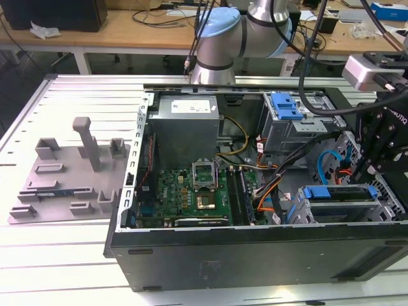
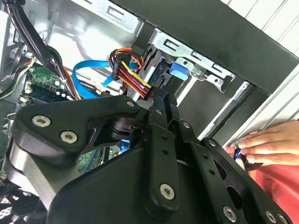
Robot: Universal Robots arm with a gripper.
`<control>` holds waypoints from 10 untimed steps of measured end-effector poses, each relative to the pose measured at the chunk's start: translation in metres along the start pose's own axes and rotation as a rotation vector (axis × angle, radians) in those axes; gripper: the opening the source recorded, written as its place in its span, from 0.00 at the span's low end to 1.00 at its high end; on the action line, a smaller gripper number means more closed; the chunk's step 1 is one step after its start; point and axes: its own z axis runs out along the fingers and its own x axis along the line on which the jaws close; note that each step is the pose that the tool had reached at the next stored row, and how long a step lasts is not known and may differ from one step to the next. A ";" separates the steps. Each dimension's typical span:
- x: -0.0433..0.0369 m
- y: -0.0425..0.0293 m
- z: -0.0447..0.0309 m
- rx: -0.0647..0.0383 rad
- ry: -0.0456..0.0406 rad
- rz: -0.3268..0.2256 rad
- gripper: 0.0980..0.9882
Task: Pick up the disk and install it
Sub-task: 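Insert the first disk wire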
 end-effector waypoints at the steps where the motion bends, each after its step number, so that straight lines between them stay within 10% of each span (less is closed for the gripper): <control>1: 0.0000 -0.0001 0.0000 0.000 0.0001 0.003 0.07; 10: -0.0001 -0.0001 0.0008 -0.001 0.0000 0.007 0.07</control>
